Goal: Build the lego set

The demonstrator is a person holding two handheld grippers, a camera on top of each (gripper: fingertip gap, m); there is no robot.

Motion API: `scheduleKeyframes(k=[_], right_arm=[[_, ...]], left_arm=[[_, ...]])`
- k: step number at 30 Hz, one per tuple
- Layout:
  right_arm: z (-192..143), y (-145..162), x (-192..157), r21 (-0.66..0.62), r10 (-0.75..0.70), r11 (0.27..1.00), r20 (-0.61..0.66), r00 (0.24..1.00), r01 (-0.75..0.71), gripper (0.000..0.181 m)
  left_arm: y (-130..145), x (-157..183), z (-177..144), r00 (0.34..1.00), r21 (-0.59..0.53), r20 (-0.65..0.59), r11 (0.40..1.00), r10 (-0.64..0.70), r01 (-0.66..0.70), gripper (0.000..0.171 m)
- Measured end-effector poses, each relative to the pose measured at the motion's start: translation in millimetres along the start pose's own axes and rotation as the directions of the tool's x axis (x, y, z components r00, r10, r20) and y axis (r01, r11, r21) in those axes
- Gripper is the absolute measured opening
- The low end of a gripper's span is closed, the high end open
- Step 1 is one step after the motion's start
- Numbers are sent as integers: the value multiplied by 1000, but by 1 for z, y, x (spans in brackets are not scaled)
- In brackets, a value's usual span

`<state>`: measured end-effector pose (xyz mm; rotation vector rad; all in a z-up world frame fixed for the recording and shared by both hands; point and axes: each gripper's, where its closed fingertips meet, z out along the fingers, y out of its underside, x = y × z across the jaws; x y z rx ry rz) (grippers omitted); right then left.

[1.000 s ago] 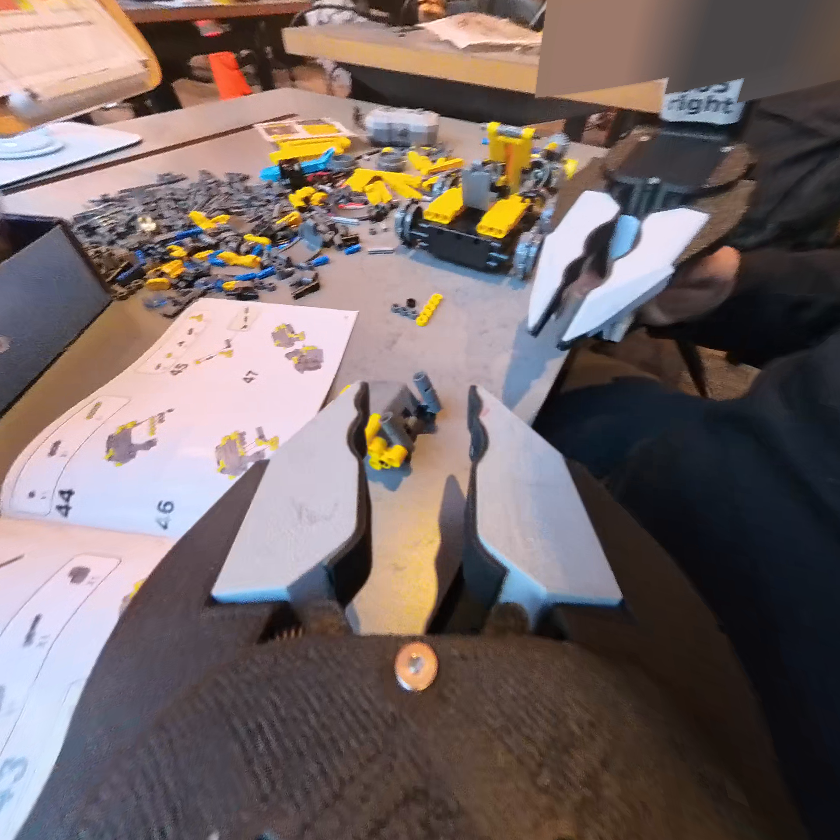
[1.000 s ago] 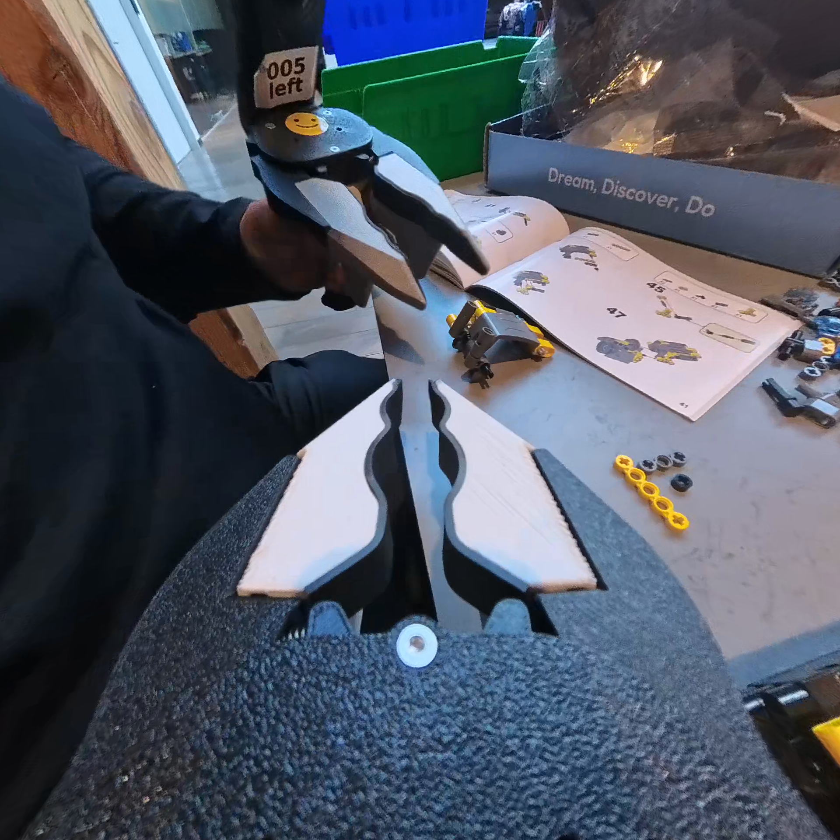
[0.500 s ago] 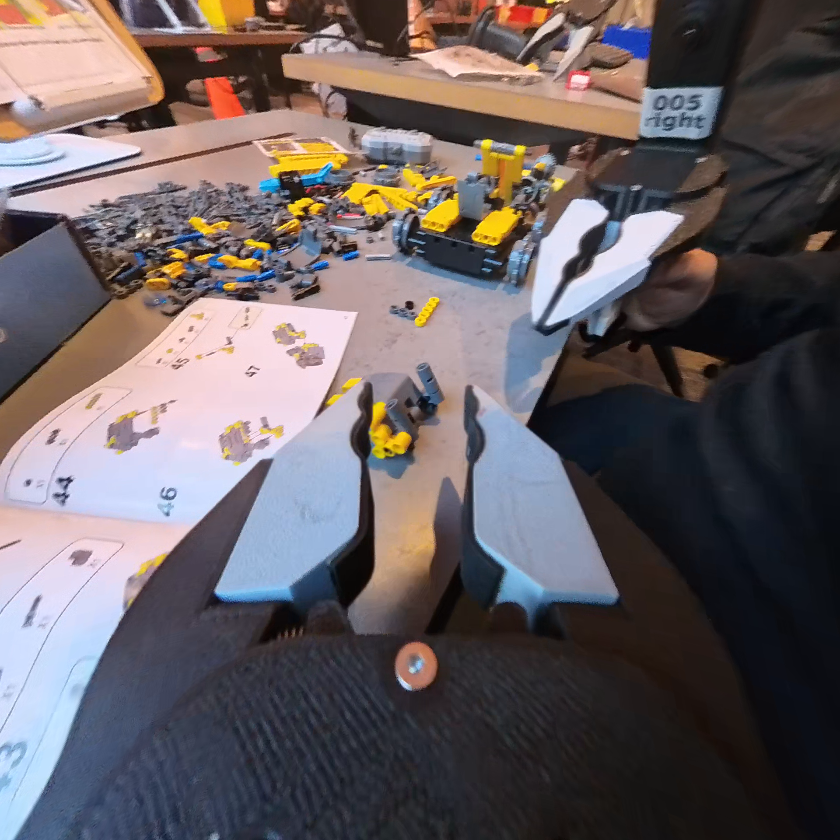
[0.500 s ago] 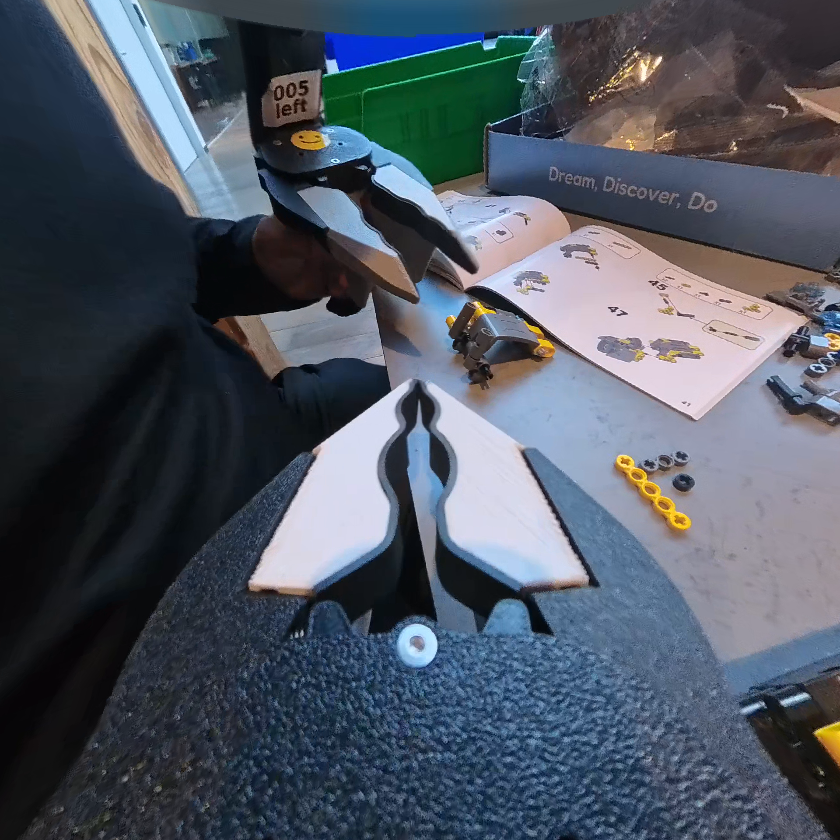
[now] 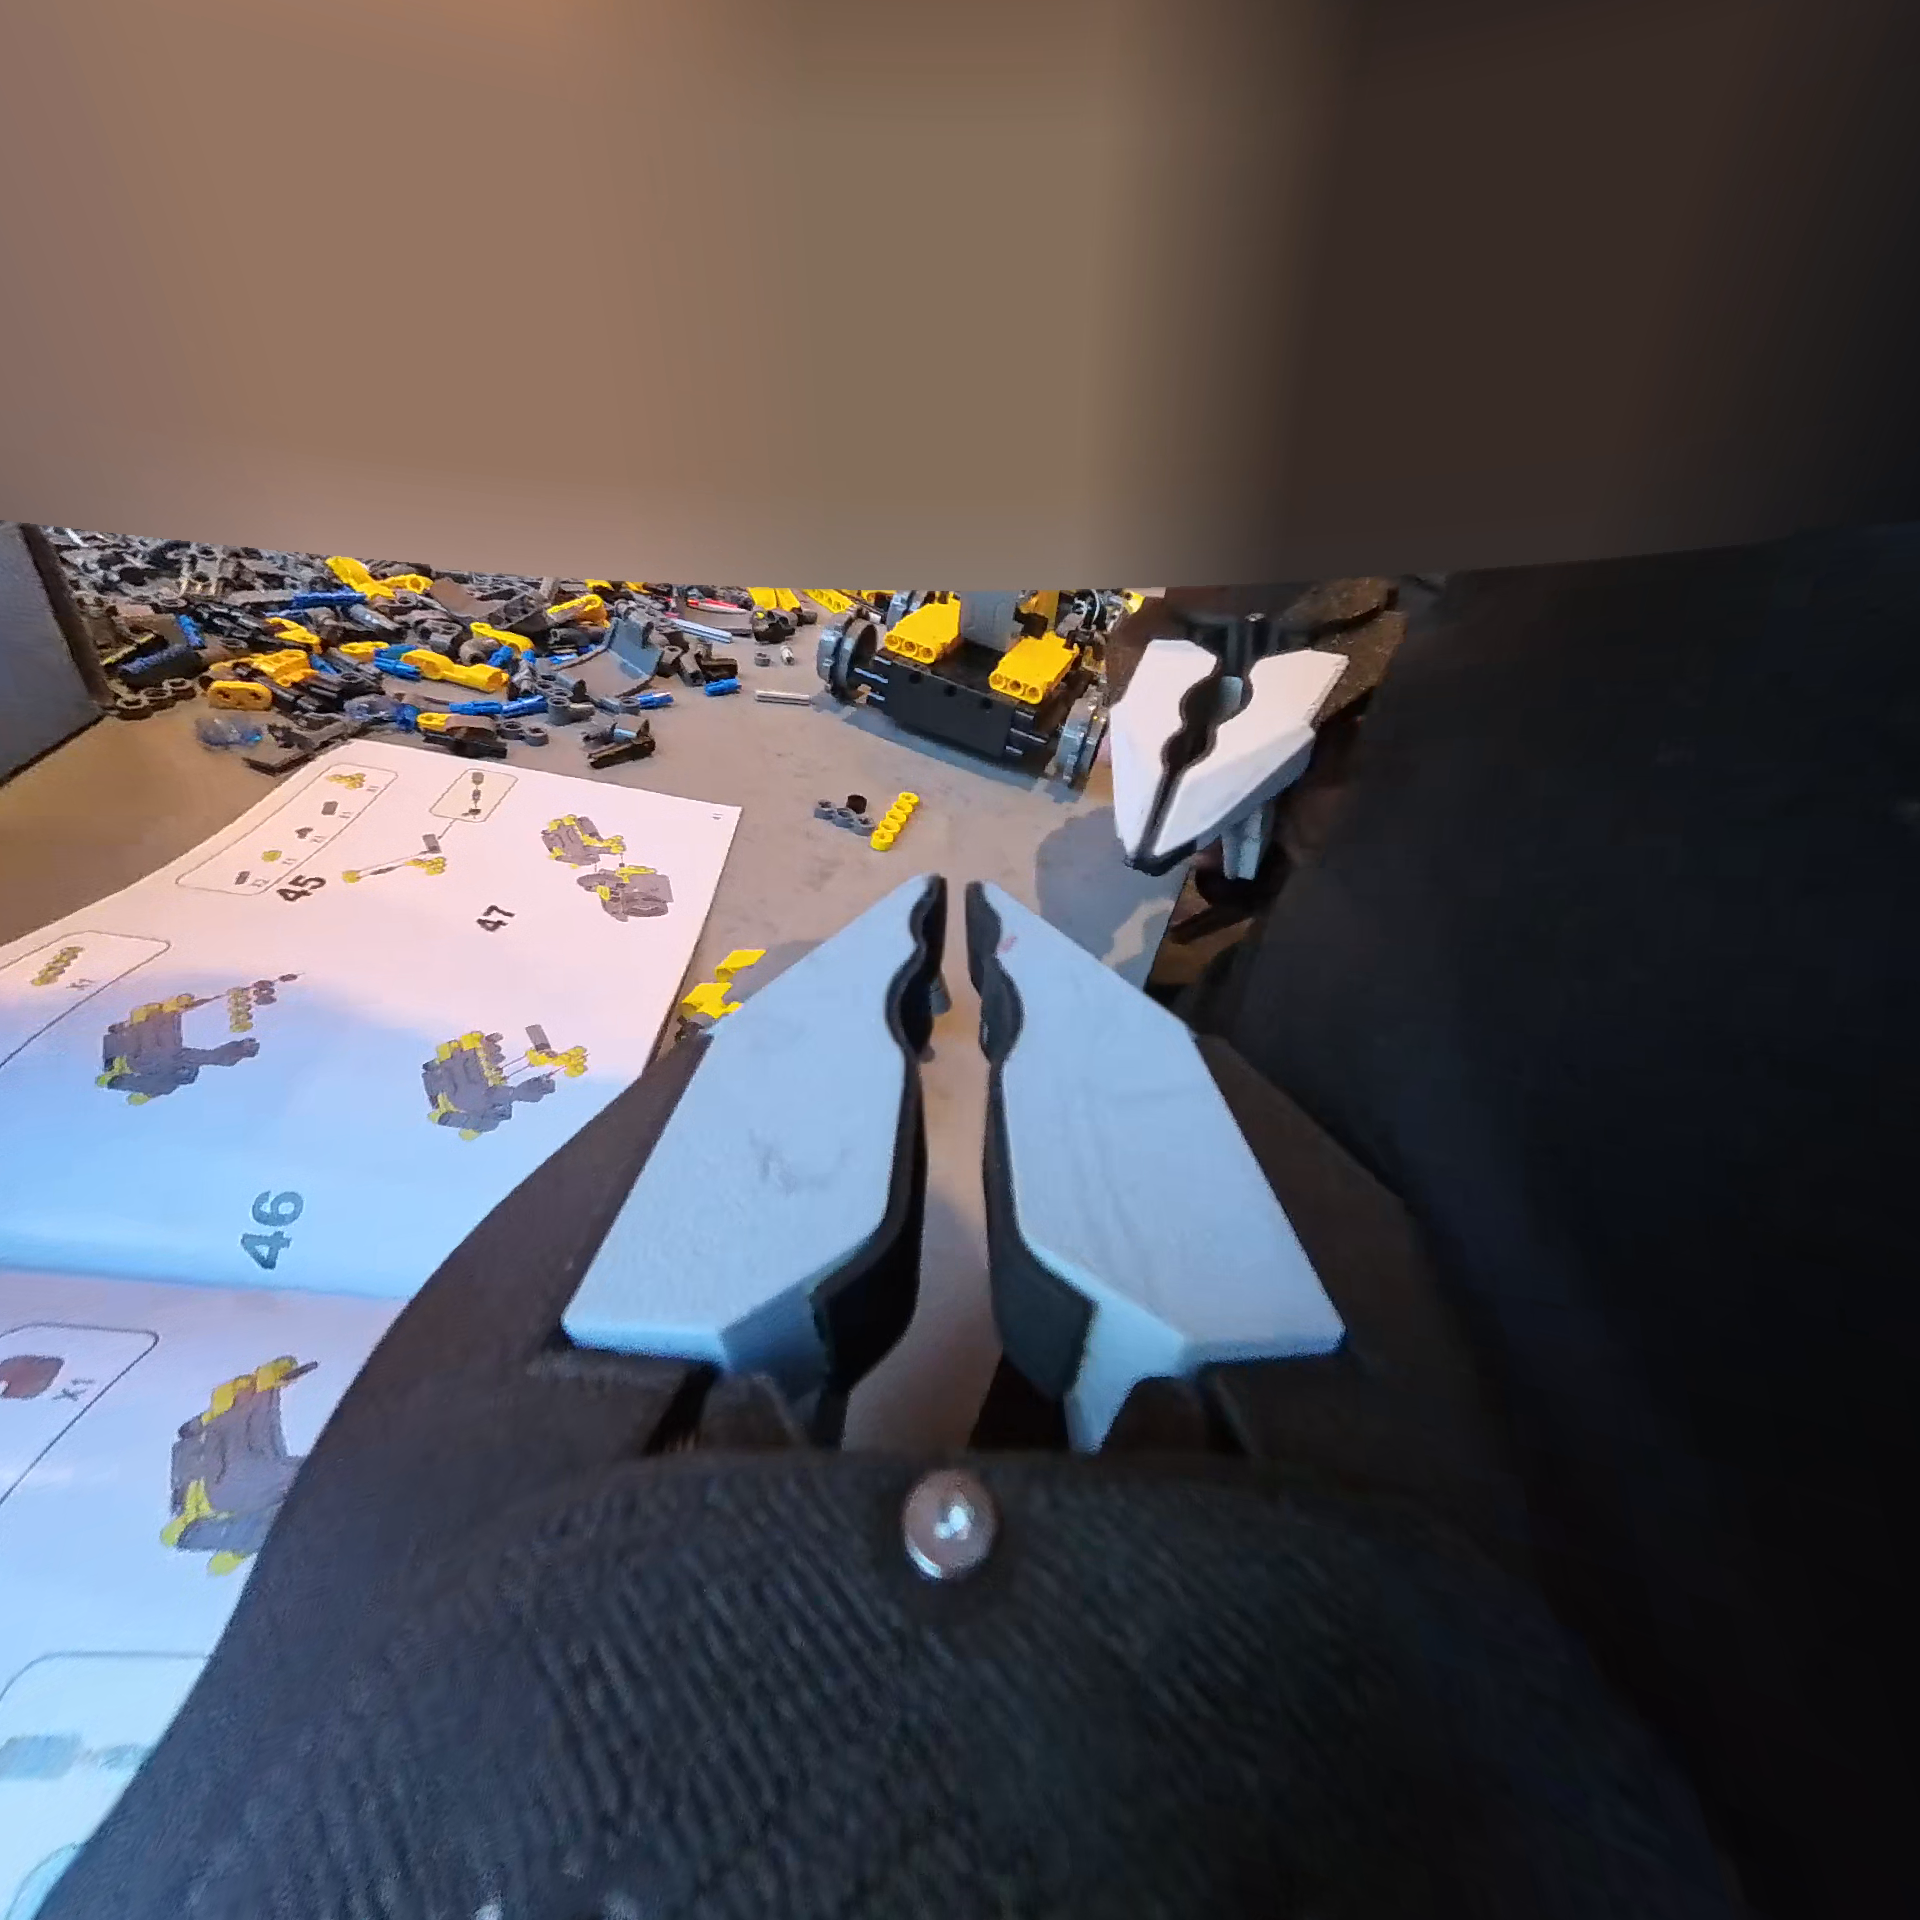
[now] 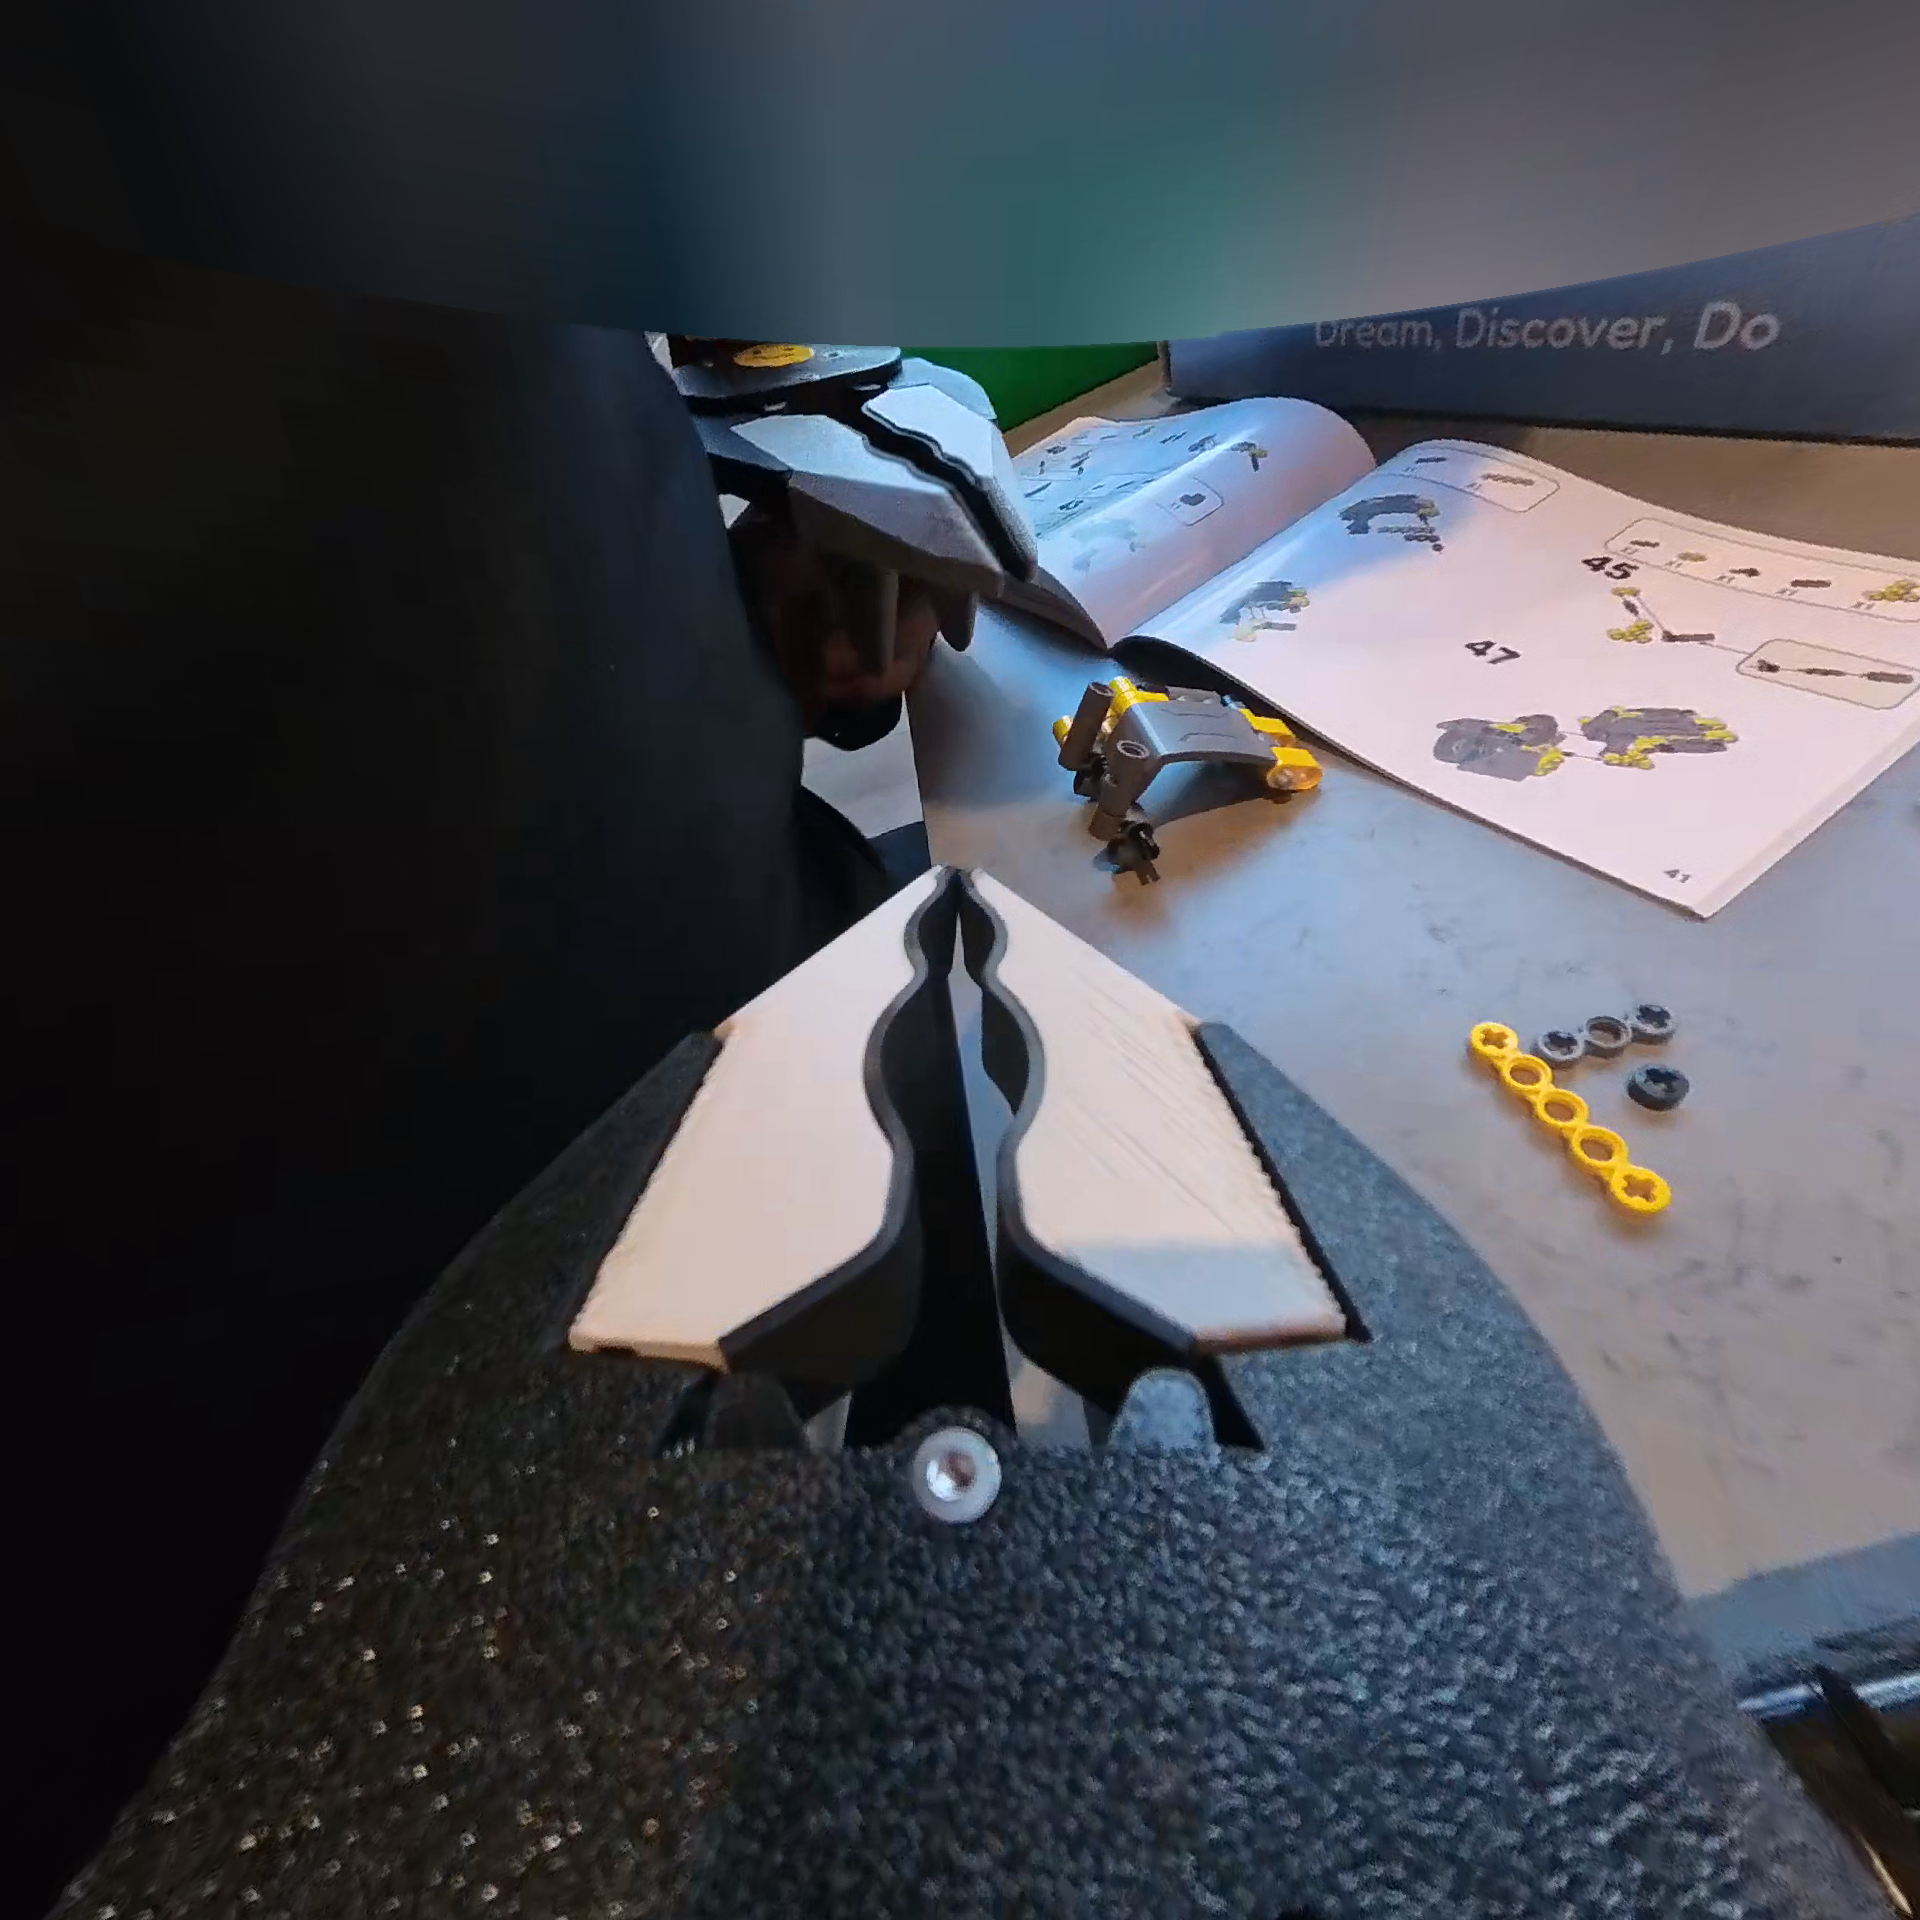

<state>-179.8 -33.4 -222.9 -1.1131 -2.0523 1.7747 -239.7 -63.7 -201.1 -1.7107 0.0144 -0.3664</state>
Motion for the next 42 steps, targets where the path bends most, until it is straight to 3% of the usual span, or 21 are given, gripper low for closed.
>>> scheduleKeyframes(k=[19, 28, 34, 42], right_arm=[[-1, 0, -6, 25, -175, 984, -79, 981, 177, 0], [-2, -1, -1, 26, -195, 979, -140, 971, 200, 0], [0, 2, -3, 8, -184, 982, -116, 976, 186, 0], [-2, -1, -7, 35, -240, 969, -124, 963, 246, 0]], left_arm=[[3, 17, 5, 990, -30, -127, 998, -55, 52, 14], [13, 35, 12, 991, -63, -122, 996, 57, -65, 23], [-2, 39, 8, 991, -31, -102, 995, 89, -92, 24], [32, 43, 11, 981, -139, -159, 981, 116, -138, 16]])
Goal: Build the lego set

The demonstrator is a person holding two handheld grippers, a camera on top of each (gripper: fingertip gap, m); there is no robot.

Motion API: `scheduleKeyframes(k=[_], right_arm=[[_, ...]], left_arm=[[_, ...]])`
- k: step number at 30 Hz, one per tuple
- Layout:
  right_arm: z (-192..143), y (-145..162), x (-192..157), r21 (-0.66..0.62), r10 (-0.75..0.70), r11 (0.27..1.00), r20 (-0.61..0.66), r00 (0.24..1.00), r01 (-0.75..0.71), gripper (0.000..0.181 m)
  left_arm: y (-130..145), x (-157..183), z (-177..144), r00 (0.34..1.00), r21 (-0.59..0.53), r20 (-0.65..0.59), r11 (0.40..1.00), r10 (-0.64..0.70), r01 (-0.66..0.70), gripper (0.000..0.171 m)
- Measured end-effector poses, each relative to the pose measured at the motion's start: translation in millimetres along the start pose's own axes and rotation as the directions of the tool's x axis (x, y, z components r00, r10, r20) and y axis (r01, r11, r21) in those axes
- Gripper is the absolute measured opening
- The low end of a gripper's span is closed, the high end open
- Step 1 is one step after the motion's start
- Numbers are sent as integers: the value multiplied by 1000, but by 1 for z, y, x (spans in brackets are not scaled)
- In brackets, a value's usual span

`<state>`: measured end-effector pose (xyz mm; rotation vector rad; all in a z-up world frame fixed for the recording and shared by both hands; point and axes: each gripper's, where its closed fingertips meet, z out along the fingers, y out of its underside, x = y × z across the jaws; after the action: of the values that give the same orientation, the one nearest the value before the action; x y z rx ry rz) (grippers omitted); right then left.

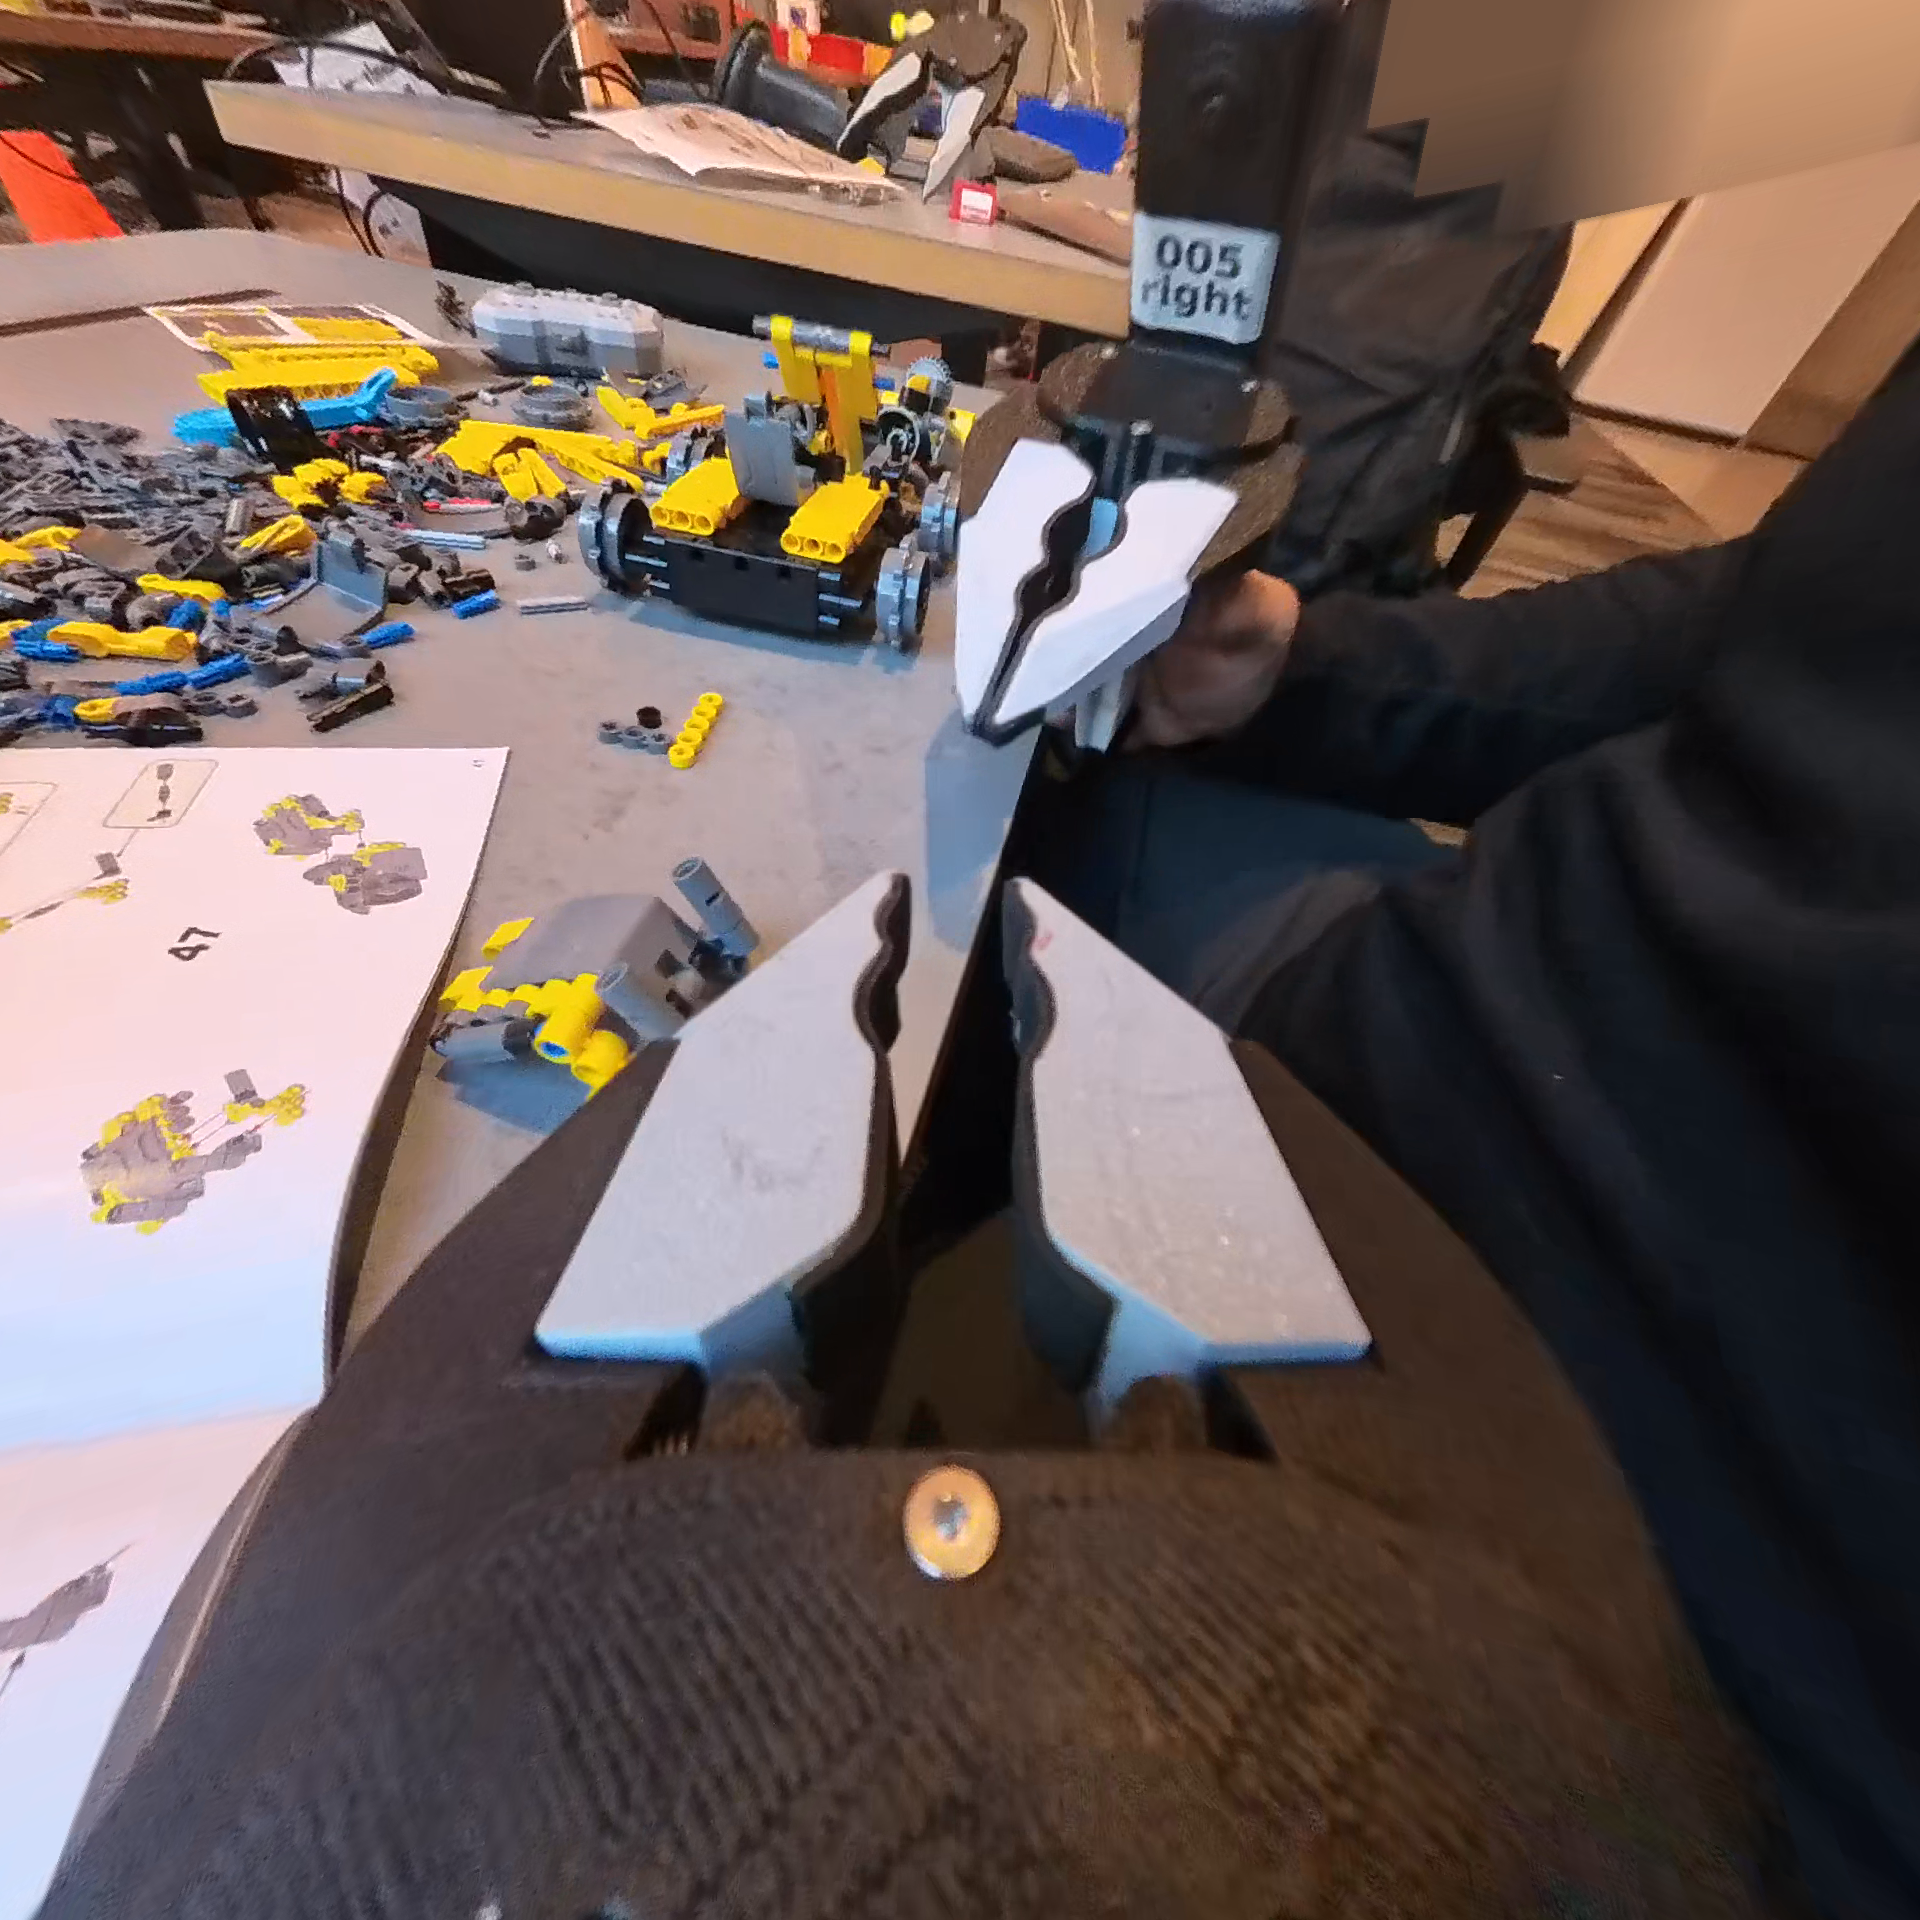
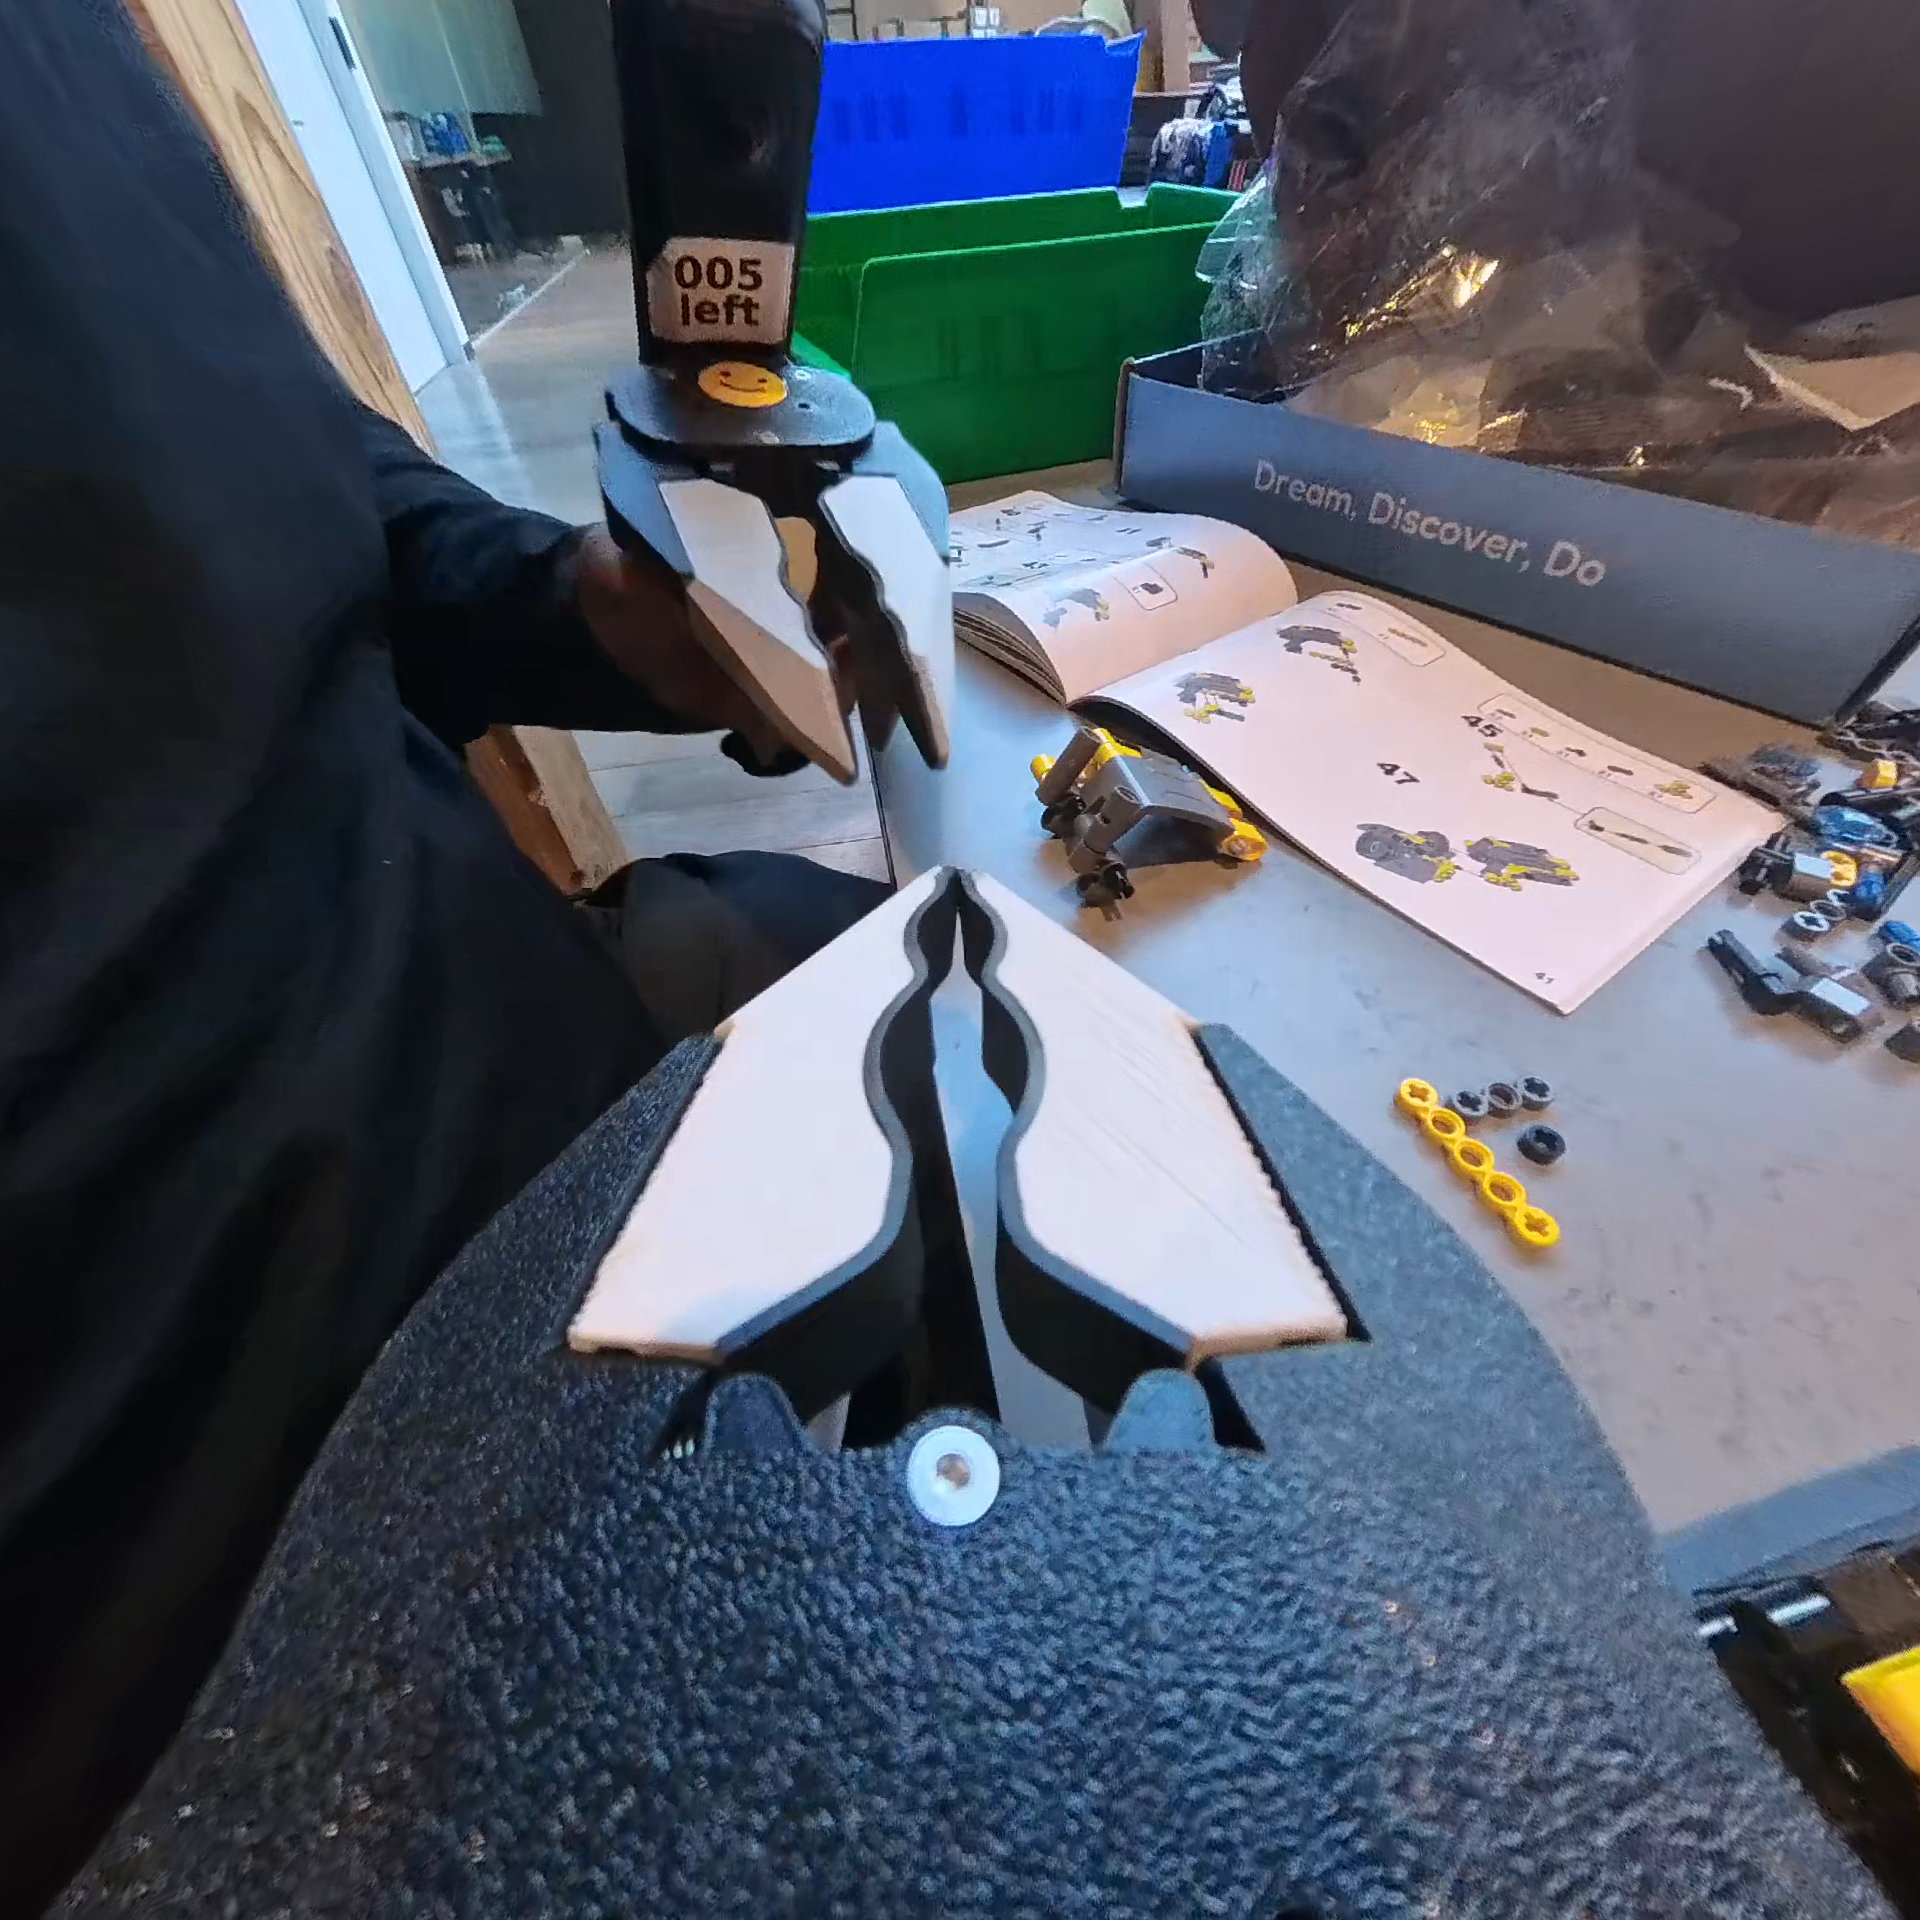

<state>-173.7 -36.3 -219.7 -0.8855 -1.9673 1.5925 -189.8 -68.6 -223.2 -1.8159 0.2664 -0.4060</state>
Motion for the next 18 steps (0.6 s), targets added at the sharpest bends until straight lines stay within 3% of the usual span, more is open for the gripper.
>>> scheduleKeyframes(k=[11, 18], right_arm=[[-1, 0, -3, 11, -48, 999, -7, 999, 48, 0], [0, 0, -7, 11, -54, 998, 21, 998, 54, 0]], left_arm=[[-6, 7, 4, 998, 48, -67, 999, 4, 0, 12], [11, 8, 11, 997, -13, 0, 997, 73, -73, 13]])
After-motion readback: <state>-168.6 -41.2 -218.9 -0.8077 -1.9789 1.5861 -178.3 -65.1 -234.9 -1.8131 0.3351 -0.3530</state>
